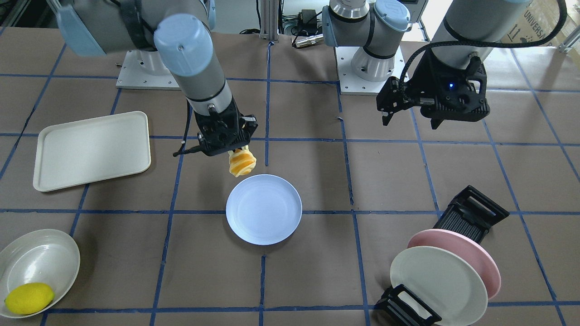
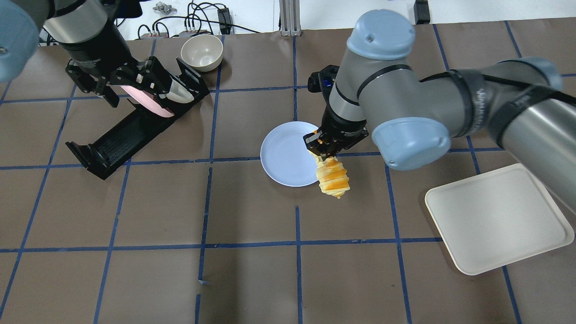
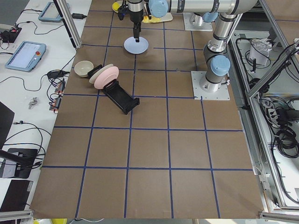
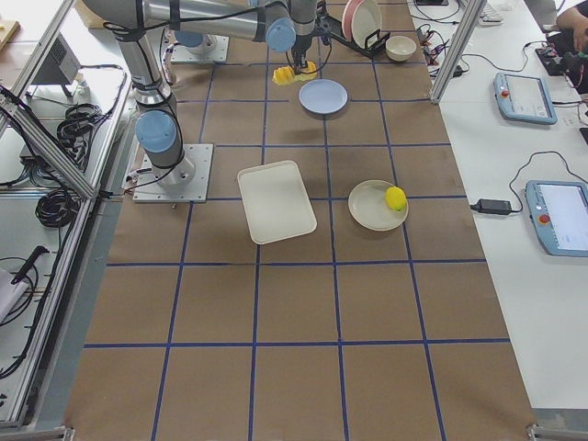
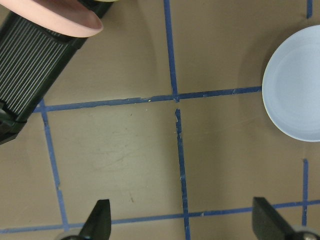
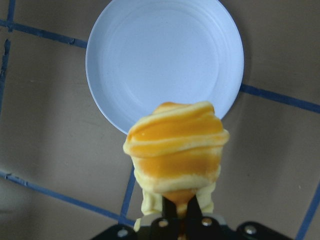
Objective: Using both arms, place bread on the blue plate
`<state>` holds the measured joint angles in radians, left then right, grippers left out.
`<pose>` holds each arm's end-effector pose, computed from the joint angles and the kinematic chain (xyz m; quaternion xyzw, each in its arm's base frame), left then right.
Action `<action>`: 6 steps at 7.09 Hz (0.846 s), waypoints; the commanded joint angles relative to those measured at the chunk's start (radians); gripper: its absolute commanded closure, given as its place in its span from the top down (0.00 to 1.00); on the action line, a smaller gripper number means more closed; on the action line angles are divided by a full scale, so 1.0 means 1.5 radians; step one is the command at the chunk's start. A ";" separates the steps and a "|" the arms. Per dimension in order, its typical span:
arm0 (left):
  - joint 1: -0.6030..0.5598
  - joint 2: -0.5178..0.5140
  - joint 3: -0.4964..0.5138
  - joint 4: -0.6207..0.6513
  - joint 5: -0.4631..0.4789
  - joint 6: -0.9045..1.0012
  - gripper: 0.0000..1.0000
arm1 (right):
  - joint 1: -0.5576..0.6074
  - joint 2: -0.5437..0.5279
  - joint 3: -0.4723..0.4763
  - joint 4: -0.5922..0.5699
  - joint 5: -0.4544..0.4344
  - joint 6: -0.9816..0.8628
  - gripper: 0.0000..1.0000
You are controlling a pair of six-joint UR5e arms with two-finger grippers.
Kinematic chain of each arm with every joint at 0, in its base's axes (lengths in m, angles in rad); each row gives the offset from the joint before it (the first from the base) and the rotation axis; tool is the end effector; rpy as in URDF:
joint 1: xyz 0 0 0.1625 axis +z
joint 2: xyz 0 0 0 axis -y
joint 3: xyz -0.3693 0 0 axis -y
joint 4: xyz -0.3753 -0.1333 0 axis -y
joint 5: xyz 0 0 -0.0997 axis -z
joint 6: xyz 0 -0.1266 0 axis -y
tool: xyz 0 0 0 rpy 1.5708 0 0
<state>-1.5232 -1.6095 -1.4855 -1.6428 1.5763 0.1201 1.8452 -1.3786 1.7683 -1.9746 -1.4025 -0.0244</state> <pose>-0.1093 -0.4914 0.4199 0.0363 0.9993 0.0129 0.0017 0.2894 -0.4579 0.2590 -0.1489 0.9852 0.0035 0.0843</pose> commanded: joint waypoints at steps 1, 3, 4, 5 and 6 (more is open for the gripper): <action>0.002 0.027 -0.006 -0.004 -0.004 -0.001 1.00 | 0.039 0.116 -0.082 -0.050 -0.006 0.011 0.17; 0.001 0.030 -0.011 -0.007 -0.003 -0.001 1.00 | 0.042 0.186 -0.128 -0.048 -0.032 0.011 0.22; 0.007 0.016 0.008 -0.017 -0.003 -0.016 1.00 | 0.042 0.203 -0.129 -0.063 -0.039 0.011 0.33; 0.008 0.003 0.013 -0.025 -0.002 -0.054 1.00 | 0.042 0.215 -0.128 -0.070 -0.039 0.012 0.80; 0.007 0.010 0.015 -0.035 0.005 -0.073 1.00 | 0.040 0.219 -0.121 -0.078 -0.042 0.010 0.99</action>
<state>-1.5129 -1.5939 -1.4707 -1.6787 1.5762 0.0512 1.9073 -1.0655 1.5806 -2.0773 -1.4595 -0.0075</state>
